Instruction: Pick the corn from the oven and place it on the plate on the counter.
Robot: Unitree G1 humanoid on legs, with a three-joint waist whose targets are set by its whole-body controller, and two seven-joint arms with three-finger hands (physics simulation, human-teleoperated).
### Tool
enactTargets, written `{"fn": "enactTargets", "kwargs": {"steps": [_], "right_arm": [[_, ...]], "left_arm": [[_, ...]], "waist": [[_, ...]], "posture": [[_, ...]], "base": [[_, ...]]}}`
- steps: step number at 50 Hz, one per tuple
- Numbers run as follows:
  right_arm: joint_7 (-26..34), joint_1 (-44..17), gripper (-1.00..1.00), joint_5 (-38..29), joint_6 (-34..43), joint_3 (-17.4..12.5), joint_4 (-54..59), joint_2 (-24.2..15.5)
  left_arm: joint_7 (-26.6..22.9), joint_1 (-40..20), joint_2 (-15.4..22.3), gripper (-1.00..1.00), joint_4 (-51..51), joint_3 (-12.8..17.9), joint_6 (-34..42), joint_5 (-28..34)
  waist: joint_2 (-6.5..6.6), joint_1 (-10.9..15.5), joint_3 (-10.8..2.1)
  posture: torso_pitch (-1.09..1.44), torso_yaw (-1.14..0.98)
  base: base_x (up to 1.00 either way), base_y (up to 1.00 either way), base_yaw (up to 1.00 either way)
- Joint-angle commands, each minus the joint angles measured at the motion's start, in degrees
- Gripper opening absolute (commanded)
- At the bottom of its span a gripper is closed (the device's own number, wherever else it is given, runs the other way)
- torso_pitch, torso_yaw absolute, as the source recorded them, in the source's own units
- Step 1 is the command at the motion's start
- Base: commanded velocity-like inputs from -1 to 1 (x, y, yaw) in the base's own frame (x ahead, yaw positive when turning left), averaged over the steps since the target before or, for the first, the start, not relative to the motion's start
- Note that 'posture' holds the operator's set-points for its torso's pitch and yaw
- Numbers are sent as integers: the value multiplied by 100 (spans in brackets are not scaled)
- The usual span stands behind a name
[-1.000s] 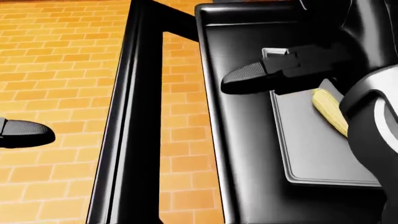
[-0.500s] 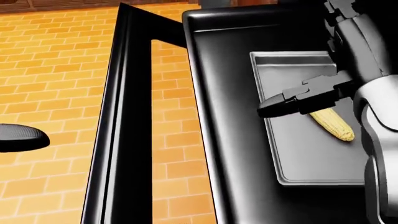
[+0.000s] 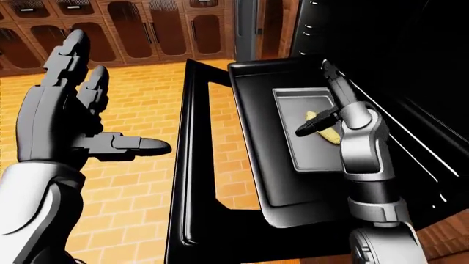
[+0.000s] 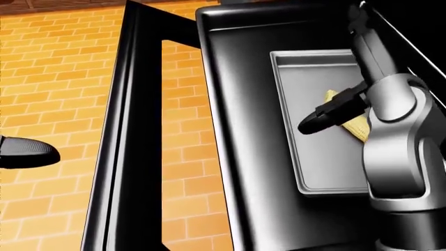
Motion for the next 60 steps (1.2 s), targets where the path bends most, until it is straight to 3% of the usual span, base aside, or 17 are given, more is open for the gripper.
{"fn": "enactTargets", "kwargs": {"steps": [1,12,24,33,44,57,60], "right_arm": [[-20,-214,100,-197,-207,-38,-182,-71],[-243,-350,100,-316,-620,-105,648,-83],[-555,-534,68,-209,-914,-107,1456,-175],[-794,-487,62,-114,-1178,-140,1908,-257],[-988,-485,39,-144,-1419,-118,2326,-332],[-1298,-594,37,-172,-1722,-107,3010,-377],[-1283,-606,25,-164,-1713,-97,3107,-392]], "left_arm": [[35,-112,75,100,-99,73,-150,23],[85,-190,130,100,-153,112,-25,-73],[108,-180,199,100,-128,214,-65,-201],[179,-133,197,100,-163,184,-84,-269],[174,-120,198,100,-167,164,-107,-268],[228,-140,233,100,-188,208,-100,-376],[221,-116,234,100,-177,206,-135,-371]], "waist": [[1,-1,-138],[7,9,-146],[5,10,-164],[-4,18,-169],[-12,21,-172],[-17,19,-171],[-19,25,-173]], "posture": [[0,0],[0,0],[0,0],[0,0],[0,0],[0,0],[0,0]], "base": [[0,0,0],[0,0,0],[0,0,0],[0,0,0],[0,0,0],[0,0,0],[0,0,0]]}}
